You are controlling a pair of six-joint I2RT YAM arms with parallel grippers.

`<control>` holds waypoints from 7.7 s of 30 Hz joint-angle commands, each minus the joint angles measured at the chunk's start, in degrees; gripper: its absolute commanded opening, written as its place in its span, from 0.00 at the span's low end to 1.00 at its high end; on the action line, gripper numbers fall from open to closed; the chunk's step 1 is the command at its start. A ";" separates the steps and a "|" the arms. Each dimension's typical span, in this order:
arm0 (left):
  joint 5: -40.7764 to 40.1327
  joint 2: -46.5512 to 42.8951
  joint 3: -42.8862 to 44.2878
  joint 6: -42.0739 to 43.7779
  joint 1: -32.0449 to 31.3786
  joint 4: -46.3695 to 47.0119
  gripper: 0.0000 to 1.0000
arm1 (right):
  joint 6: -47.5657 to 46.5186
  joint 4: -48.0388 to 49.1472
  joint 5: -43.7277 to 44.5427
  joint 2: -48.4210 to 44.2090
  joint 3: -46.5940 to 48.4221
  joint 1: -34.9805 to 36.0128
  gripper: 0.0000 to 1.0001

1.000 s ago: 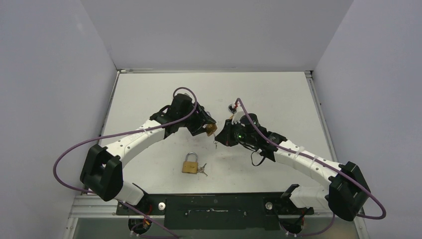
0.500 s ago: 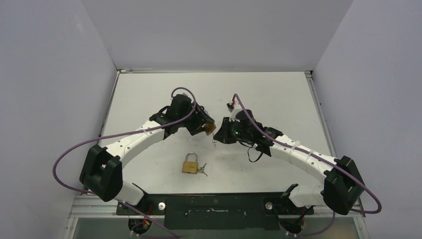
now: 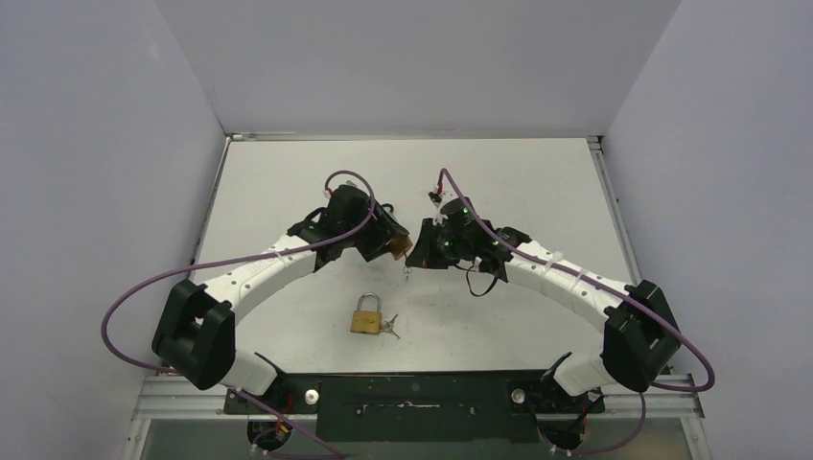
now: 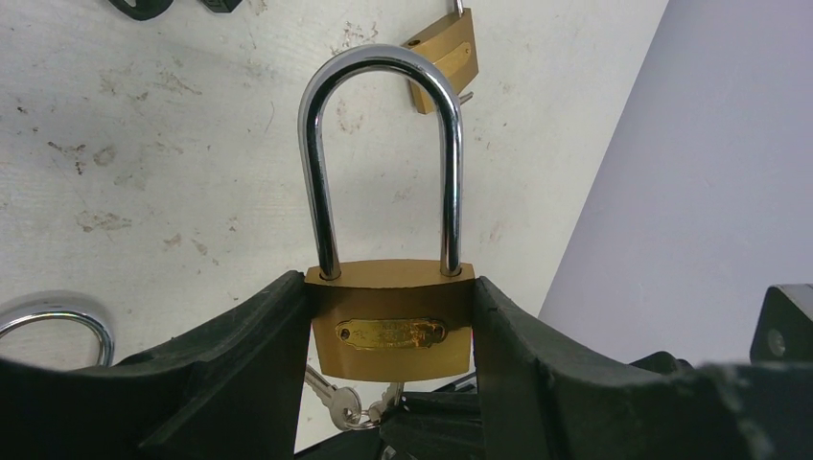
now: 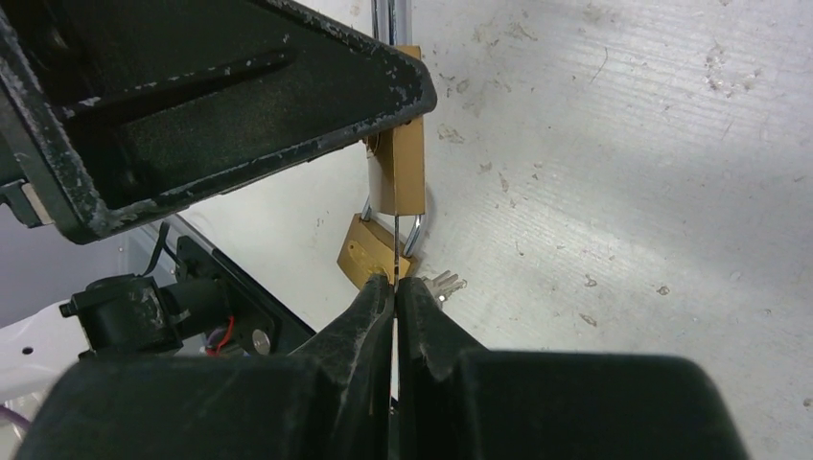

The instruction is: Unlock with the key

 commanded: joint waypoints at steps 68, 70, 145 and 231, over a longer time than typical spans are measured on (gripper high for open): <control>24.07 -17.21 -6.87 41.59 0.39 36.34 0.13 | -1.87 7.26 -11.97 -6.47 12.11 -12.98 0.78; 24.97 -17.00 -7.28 40.99 0.38 37.11 0.13 | -0.20 8.94 -14.02 -5.23 12.03 -13.01 0.71; 7.83 -17.19 -18.94 30.89 0.29 22.97 0.94 | -2.77 37.89 -23.43 3.61 -25.06 -45.97 0.06; -32.12 -31.08 -4.67 28.57 9.75 -21.54 0.87 | -38.20 -1.73 11.41 19.16 2.95 23.53 0.11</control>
